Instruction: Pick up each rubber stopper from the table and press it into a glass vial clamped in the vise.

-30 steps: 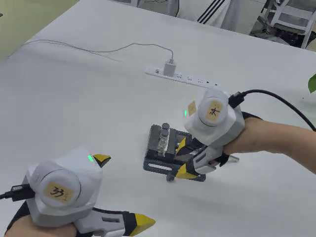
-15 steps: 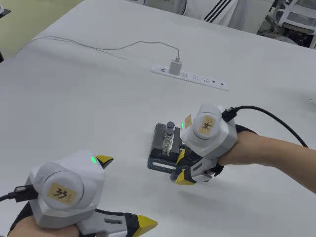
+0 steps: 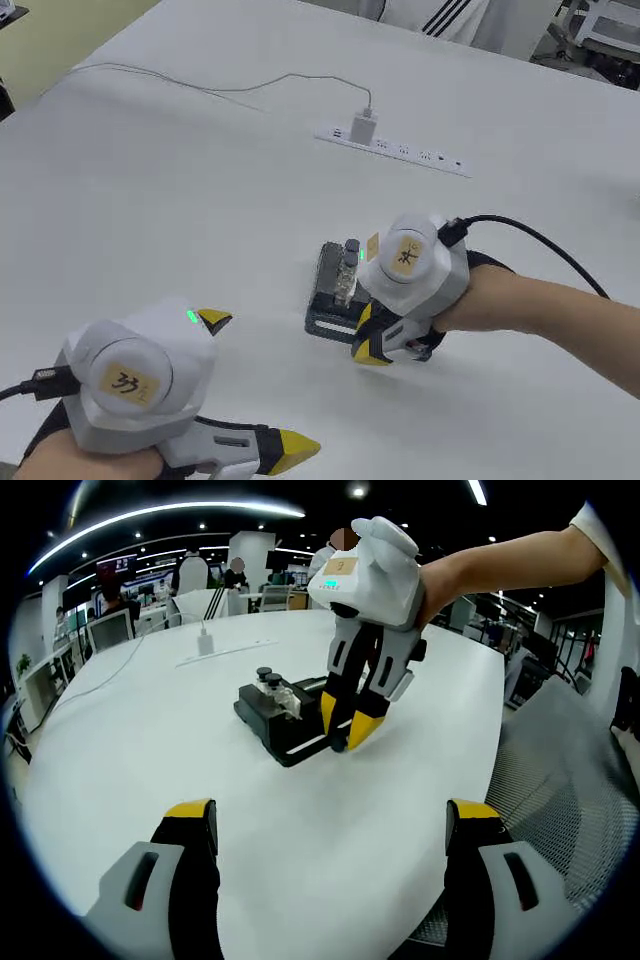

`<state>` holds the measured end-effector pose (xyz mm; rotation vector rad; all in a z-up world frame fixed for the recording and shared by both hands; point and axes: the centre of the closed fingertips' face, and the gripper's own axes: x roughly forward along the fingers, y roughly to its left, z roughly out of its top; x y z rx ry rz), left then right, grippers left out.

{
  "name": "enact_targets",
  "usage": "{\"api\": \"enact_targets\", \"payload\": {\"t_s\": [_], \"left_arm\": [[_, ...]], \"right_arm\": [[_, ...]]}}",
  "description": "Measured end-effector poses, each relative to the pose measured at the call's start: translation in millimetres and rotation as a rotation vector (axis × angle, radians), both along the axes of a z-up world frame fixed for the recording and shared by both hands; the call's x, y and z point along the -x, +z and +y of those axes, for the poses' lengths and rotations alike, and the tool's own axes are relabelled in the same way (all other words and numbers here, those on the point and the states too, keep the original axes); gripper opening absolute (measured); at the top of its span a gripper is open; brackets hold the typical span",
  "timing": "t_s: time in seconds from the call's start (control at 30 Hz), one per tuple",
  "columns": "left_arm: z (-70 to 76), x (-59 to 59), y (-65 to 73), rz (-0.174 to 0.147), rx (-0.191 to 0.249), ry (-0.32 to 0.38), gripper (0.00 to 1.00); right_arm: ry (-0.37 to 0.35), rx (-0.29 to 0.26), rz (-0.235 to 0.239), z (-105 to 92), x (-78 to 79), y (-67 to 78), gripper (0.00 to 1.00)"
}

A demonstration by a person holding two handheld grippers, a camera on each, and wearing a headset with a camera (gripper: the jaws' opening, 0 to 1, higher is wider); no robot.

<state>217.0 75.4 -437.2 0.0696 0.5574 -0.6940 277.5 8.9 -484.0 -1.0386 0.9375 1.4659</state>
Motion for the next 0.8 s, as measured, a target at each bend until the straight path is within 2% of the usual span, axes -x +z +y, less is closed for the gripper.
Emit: {"api": "enact_targets", "payload": {"t_s": [0.3, 0.57, 0.8], "left_arm": [[-1.1, 0.7, -1.7, 0.003, 0.004, 0.001, 0.94], [-2.9, 0.8, -3.7, 0.006, 0.008, -0.001, 0.94], [-2.7, 0.4, -3.1, 0.004, 0.010, -0.003, 0.94]], "right_arm": [[0.009, 0.008, -0.003, -0.8, 0.2, -2.5, 0.11], [0.041, 0.027, -0.045, 2.1, 0.4, -4.4, 0.08], [0.045, 0.031, -0.052, 5.7, -0.2, -3.8, 0.08]]}}
